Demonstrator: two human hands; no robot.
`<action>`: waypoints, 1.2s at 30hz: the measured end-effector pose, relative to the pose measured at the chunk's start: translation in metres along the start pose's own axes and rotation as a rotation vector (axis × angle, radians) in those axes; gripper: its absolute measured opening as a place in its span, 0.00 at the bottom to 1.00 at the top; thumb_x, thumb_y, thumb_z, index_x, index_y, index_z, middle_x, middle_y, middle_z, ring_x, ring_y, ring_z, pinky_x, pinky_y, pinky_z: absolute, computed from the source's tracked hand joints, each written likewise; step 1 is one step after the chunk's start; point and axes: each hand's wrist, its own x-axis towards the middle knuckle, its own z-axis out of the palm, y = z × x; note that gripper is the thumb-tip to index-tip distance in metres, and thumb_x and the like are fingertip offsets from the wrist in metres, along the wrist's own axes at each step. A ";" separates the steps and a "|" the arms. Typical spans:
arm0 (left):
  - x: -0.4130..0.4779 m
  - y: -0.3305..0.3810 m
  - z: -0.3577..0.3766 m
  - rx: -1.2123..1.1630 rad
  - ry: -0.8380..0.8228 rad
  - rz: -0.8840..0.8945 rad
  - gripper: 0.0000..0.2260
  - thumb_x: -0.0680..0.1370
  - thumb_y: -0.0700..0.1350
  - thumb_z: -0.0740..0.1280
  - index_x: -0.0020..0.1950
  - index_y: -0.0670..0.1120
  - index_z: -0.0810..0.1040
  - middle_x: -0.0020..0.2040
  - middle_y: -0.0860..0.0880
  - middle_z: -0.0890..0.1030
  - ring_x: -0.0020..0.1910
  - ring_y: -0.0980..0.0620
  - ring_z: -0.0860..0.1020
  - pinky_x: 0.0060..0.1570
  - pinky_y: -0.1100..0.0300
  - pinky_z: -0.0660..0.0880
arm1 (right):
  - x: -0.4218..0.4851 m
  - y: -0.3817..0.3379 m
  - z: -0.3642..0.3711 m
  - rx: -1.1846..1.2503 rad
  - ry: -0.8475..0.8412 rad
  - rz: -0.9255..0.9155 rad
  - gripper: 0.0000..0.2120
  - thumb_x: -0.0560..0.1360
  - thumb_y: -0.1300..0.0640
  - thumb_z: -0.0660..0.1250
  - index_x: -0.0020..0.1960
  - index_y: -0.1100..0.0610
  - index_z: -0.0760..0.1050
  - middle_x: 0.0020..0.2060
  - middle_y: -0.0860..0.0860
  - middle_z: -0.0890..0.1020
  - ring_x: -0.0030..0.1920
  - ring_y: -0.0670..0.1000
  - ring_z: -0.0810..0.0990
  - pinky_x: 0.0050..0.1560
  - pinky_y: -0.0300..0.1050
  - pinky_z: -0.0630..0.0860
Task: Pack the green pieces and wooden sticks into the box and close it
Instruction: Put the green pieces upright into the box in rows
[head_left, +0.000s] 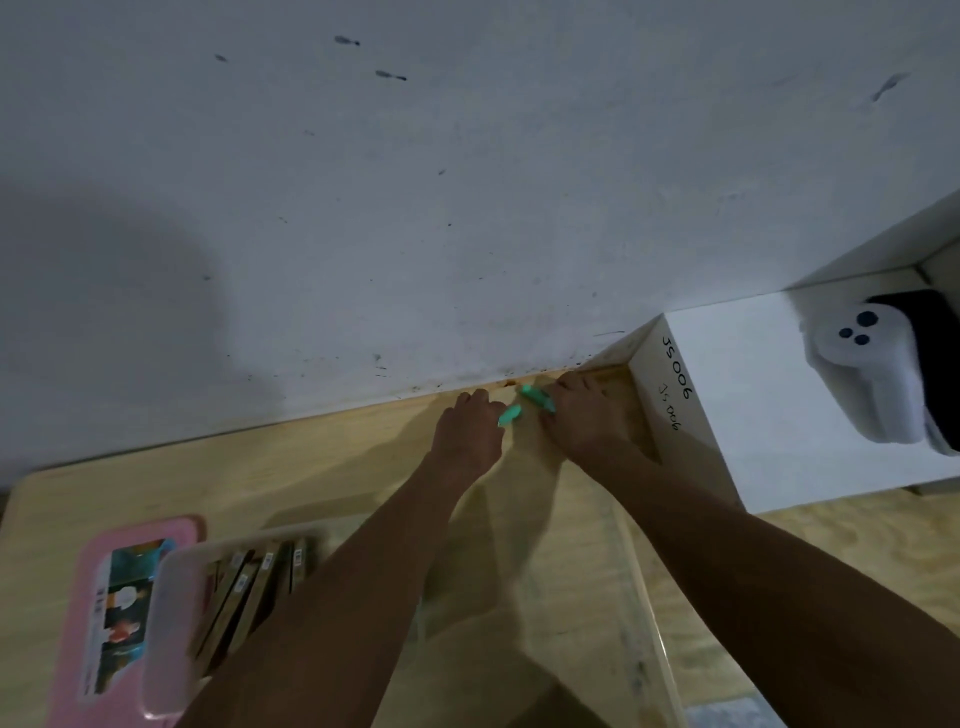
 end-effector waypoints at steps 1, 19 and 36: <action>0.000 0.000 0.000 -0.026 -0.007 -0.013 0.17 0.79 0.46 0.62 0.67 0.48 0.73 0.60 0.46 0.73 0.61 0.45 0.71 0.56 0.50 0.72 | 0.000 -0.001 0.000 -0.008 0.007 0.002 0.19 0.80 0.51 0.59 0.69 0.54 0.69 0.65 0.54 0.72 0.65 0.56 0.69 0.62 0.52 0.70; -0.064 0.001 -0.030 -0.920 0.244 -0.185 0.12 0.76 0.48 0.68 0.57 0.44 0.79 0.47 0.49 0.79 0.45 0.50 0.78 0.45 0.58 0.75 | -0.066 -0.014 -0.008 0.748 0.100 0.200 0.11 0.80 0.56 0.63 0.57 0.61 0.80 0.50 0.56 0.83 0.49 0.55 0.82 0.50 0.50 0.79; -0.206 -0.068 -0.039 -1.201 0.349 -0.250 0.08 0.75 0.48 0.70 0.51 0.47 0.81 0.51 0.48 0.80 0.46 0.48 0.82 0.40 0.58 0.81 | -0.180 -0.117 -0.023 1.430 0.065 0.162 0.10 0.73 0.56 0.73 0.54 0.55 0.81 0.47 0.54 0.85 0.50 0.49 0.84 0.49 0.44 0.81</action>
